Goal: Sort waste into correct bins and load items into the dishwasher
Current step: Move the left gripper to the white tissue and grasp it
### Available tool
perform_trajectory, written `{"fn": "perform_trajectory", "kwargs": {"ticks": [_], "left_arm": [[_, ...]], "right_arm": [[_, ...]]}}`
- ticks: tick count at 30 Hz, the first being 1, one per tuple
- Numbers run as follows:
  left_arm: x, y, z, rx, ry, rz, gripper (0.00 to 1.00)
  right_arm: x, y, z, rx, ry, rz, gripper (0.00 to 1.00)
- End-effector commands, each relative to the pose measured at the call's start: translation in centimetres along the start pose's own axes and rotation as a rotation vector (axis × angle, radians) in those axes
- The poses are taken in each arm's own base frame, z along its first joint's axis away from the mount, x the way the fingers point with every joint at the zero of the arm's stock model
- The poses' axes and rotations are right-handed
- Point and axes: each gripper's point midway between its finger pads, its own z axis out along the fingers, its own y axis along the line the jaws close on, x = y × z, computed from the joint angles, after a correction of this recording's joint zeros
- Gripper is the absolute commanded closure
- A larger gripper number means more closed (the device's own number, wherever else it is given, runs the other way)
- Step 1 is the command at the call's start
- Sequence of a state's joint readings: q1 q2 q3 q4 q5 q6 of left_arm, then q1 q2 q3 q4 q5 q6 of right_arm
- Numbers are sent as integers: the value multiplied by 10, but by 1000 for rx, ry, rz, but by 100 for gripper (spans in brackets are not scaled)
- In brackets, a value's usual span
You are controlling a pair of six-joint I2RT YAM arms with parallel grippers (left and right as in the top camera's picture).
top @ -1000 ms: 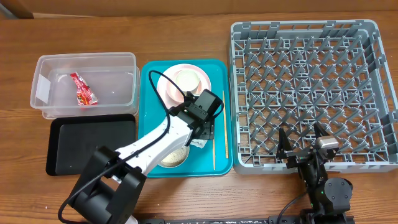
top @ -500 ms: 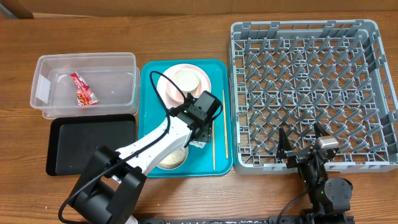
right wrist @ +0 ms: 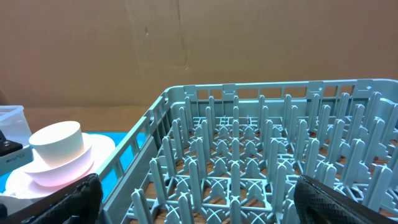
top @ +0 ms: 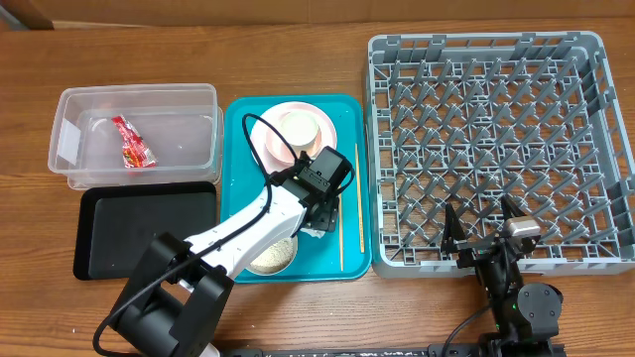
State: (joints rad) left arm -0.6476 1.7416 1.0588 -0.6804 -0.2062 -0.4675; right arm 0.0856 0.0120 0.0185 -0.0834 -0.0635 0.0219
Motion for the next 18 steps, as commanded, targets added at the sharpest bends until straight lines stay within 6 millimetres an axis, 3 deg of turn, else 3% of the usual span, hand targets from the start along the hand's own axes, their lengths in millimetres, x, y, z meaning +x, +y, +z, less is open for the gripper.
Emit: {"fn": "perform_trajectory", "kwargs": {"ticks": [1, 18], "left_arm": [[0, -6, 3, 31, 0, 16, 14], [-1, -11, 3, 57, -2, 14, 26]], "right_arm": [[2, 0, 0, -2, -3, -4, 0], [2, 0, 0, -2, -3, -4, 0]]}}
